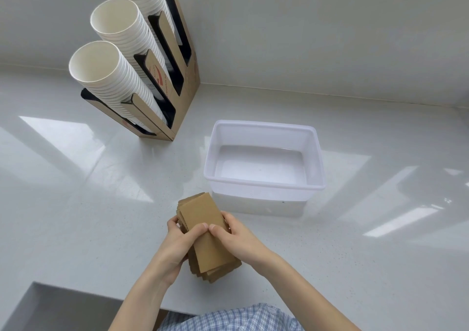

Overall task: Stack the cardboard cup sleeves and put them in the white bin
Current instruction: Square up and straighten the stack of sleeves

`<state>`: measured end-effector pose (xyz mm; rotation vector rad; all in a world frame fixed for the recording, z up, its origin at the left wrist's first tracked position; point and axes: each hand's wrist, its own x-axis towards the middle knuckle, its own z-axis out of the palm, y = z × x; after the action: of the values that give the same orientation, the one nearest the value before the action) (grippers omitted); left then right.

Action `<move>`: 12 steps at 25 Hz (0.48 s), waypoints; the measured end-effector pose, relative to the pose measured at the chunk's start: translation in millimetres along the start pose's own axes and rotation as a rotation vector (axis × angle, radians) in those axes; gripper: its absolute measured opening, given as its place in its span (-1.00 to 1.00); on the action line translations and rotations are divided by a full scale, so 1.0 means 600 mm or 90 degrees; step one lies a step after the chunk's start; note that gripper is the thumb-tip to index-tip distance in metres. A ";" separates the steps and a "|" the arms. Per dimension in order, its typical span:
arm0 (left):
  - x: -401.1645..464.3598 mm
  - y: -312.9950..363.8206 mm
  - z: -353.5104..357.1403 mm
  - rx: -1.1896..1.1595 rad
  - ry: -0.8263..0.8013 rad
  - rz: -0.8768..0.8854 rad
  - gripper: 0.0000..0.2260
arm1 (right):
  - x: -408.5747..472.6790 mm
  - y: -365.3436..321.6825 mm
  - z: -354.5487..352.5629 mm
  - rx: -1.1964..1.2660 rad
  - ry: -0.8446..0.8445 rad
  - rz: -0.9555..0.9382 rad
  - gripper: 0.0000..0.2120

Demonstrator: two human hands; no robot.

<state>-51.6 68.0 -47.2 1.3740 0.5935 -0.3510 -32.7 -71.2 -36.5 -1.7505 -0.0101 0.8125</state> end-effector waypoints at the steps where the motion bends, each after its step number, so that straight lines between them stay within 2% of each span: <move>1: 0.000 -0.002 -0.002 -0.023 0.003 -0.004 -0.47 | -0.003 -0.001 -0.001 0.012 0.000 -0.003 -0.51; 4: -0.002 0.003 -0.012 -0.105 0.006 -0.005 -0.46 | -0.014 -0.001 -0.006 0.064 -0.012 0.008 -0.38; 7: -0.001 0.013 -0.022 -0.182 0.016 0.030 -0.54 | -0.018 0.006 -0.007 0.136 -0.034 0.034 -0.18; 12: -0.002 0.013 -0.017 -0.208 0.034 0.106 -0.25 | -0.016 0.015 0.013 0.442 -0.076 0.011 0.02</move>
<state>-50.3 79.3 -40.9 1.1105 0.5484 -0.0779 -47.4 -71.6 -40.3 -1.0480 0.1876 0.8081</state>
